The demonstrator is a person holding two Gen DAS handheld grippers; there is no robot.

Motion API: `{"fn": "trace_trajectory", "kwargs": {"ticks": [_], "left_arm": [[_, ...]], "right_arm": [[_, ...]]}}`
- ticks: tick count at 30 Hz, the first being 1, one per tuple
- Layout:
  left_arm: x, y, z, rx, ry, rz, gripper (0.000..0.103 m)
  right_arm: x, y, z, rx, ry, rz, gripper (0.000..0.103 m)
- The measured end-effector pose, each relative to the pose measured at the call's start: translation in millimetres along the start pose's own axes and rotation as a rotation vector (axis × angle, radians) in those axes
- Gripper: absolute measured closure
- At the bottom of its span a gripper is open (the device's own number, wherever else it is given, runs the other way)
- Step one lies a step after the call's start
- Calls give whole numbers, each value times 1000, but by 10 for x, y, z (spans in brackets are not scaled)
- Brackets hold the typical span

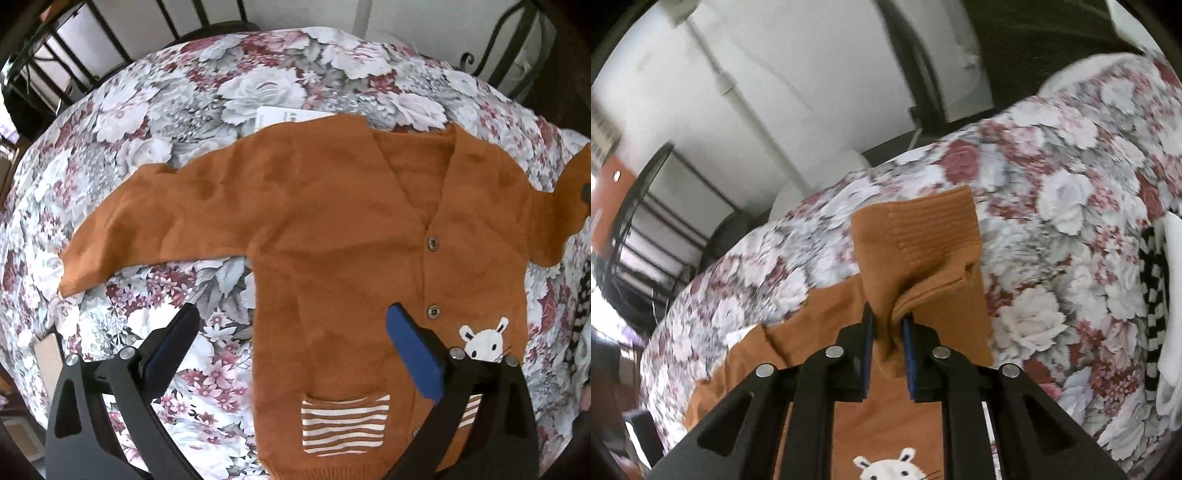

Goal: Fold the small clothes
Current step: 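Lift the sleeve cuff with the right tool and fold it across the cardigan body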

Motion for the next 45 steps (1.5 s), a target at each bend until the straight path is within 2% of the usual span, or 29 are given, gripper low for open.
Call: {"fn": "trace_trajectory", "kwargs": {"ticks": [10,17,18,19,21,22,25,29,33,36,38,39,43,45], "left_arm": [[-39,256,3,-11,-6,37,5],[-78,445,-83,-9,8,57,5],[-73,471,-98,-11,10,64,5],[-68,493,-113,-12,12,71,5],[-56,519,-153,-27,26,90,5],[-53,513,-168,-44,33,98,5],[-63,461,-203,-74,45,95,5],[-53,435,-256,-40,46,74,5],[-28,437,-350,-49,67,83,5],[6,432,-419,-48,80,87,5],[27,437,-452,-51,90,94,5],[37,434,-469,-62,98,99,5],[59,420,-505,-70,105,102,5],[75,424,-522,-52,104,98,5]], "right_arm": [[-233,706,-216,3,49,149,87],[-479,1121,-516,-30,104,288,86],[-525,1169,-564,-32,123,325,83],[-549,1189,-589,-35,132,347,59],[-543,1135,-604,-88,100,378,32],[-539,1100,-625,-107,93,382,31],[-531,950,-786,-142,116,371,31],[-657,845,-1104,-215,160,428,32],[-623,901,-1243,-301,113,516,32],[-658,834,-1424,-353,143,559,33],[-678,808,-1472,-368,131,586,34],[-678,828,-1464,-365,125,596,36],[-647,917,-1395,-294,123,583,78],[-593,923,-1331,-256,122,545,87]]}}
Point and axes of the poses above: each gripper's, at about its wrist camera, not at the fingertips, and z roughly against the way its jaws point, y to its left, x to its top, the point moved 10 cm from there along -z, roughly the way its jaws point, and after that the axes turned 11 degrees about y, right-handed, at the moved point
